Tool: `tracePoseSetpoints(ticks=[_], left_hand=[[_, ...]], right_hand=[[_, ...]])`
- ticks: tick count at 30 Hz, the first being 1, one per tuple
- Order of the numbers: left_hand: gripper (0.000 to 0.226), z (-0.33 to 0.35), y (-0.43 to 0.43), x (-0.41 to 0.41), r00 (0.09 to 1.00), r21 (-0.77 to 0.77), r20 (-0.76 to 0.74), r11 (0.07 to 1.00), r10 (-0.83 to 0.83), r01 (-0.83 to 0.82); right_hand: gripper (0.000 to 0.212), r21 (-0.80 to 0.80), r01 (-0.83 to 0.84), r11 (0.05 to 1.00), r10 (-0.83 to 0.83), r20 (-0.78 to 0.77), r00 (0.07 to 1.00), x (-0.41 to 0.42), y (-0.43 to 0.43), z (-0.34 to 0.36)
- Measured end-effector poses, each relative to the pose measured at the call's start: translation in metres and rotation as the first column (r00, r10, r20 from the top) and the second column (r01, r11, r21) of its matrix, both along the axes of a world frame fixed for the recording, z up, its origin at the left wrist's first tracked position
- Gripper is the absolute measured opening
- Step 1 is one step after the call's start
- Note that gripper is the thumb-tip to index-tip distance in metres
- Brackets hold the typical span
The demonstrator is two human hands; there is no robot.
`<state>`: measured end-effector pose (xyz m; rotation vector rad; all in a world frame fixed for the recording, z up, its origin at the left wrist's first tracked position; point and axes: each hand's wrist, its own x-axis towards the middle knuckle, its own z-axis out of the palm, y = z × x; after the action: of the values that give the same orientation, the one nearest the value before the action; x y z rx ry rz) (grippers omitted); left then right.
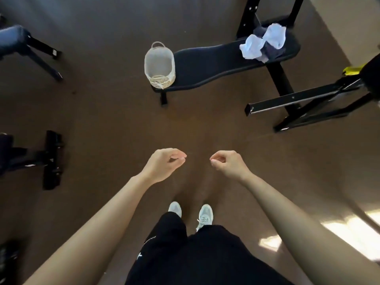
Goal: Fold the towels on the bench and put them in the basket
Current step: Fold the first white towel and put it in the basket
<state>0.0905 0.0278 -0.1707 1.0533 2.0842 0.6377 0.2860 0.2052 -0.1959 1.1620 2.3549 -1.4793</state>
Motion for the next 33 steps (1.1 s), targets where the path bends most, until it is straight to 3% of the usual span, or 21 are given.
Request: tracePoseSetpoints(ticks=[7, 11, 16, 22, 33], left_hand=[[0.016, -0.018, 0.061, -0.028, 0.984, 0.047, 0.112, 0.988, 0.140, -0.146], [0.015, -0.029, 0.119, -0.077, 0.982, 0.086, 0.146, 0.987, 0.122, -0.136], [0.015, -0.036, 0.200, -0.155, 0.978, 0.110, 0.167, 0.984, 0.124, -0.144], [0.014, -0.032, 0.305, -0.227, 0.989, 0.096, 0.148, 0.995, 0.001, -0.016], [0.015, -0.042, 0.512, -0.312, 0.987, 0.018, 0.119, 0.994, -0.105, 0.103]], right_hand=[[0.012, -0.037, 0.074, 0.997, -0.074, -0.003, 0.997, -0.029, 0.063, -0.016], [0.011, -0.034, 0.154, 0.988, -0.153, 0.005, 0.988, -0.062, 0.118, -0.018], [0.010, -0.160, 0.326, 0.932, -0.323, 0.049, 0.945, -0.108, 0.186, -0.011], [0.012, -0.219, 0.470, 0.855, -0.475, 0.035, 0.879, -0.160, 0.260, -0.006], [0.009, -0.229, 0.534, 0.814, -0.552, -0.015, 0.834, -0.249, 0.447, -0.046]])
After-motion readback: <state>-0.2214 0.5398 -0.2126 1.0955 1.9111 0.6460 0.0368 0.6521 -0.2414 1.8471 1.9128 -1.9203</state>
